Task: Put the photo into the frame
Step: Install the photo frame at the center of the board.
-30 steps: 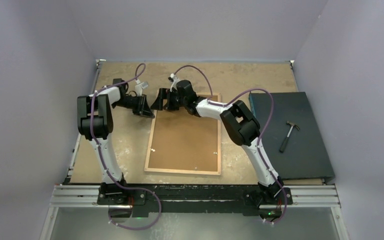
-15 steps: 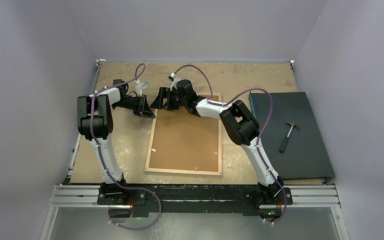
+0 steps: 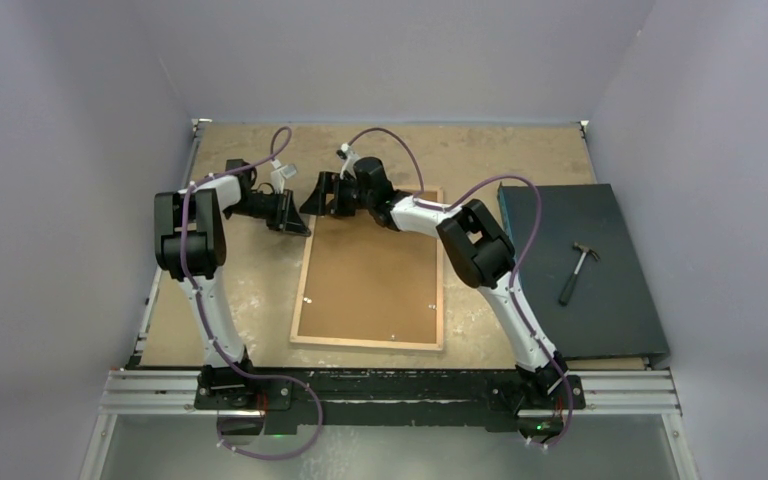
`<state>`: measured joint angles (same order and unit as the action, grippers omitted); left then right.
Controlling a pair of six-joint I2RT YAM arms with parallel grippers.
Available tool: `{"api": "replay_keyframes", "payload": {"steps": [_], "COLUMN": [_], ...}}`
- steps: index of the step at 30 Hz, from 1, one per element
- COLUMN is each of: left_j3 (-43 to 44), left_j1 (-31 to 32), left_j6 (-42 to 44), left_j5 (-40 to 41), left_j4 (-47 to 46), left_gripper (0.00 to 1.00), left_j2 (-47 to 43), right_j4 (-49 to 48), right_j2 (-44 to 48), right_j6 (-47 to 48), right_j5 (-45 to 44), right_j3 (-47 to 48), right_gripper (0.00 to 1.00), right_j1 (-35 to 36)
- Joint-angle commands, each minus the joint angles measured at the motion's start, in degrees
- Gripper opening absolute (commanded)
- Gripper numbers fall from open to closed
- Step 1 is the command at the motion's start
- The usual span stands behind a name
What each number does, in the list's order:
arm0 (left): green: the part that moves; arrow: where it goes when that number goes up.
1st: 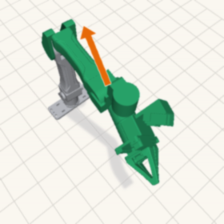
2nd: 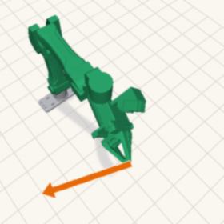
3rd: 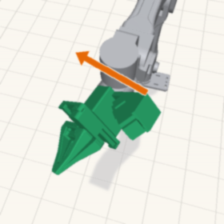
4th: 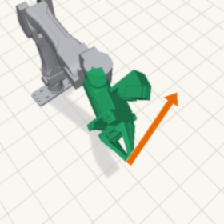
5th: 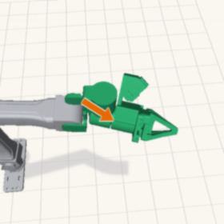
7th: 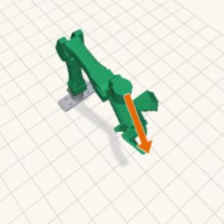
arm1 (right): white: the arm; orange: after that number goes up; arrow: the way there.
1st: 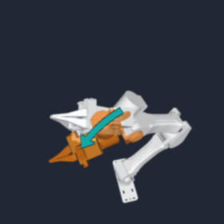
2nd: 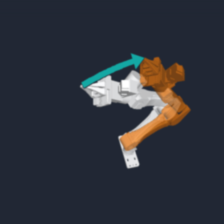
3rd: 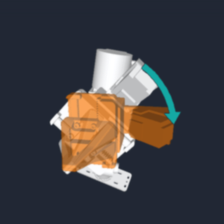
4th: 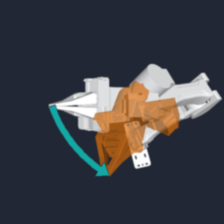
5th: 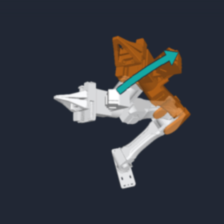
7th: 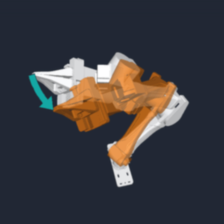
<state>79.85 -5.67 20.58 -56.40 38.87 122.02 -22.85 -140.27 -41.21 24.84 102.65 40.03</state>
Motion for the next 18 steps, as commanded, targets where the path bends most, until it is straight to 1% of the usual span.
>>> {"api": "replay_keyframes", "payload": {"steps": [1, 10, 18], "left_j3": [-2.24, -2.25, -2.50], "left_j1": [1.30, 1.28, 1.28], "left_j6": [3.54, 3.39, 3.29], "left_j5": [3.19, 3.40, 3.43], "left_j4": [0.21, 0.06, -0.04], "left_gripper": [0.04, 0.04, 0.03], "left_j2": [0.63, 0.45, 0.07], "right_j4": [0.58, -1.15, 2.35], "right_j2": [-1.50, -2.00, -3.75], "right_j6": [0.03, 2.25, 6.79], "right_j5": [1.39, 6.38, 9.70], "right_j3": [1.04, 0.97, 4.71], "right_gripper": [0.92, 0.90, 0.89], "right_j1": [-0.13, -0.13, -0.21]}}
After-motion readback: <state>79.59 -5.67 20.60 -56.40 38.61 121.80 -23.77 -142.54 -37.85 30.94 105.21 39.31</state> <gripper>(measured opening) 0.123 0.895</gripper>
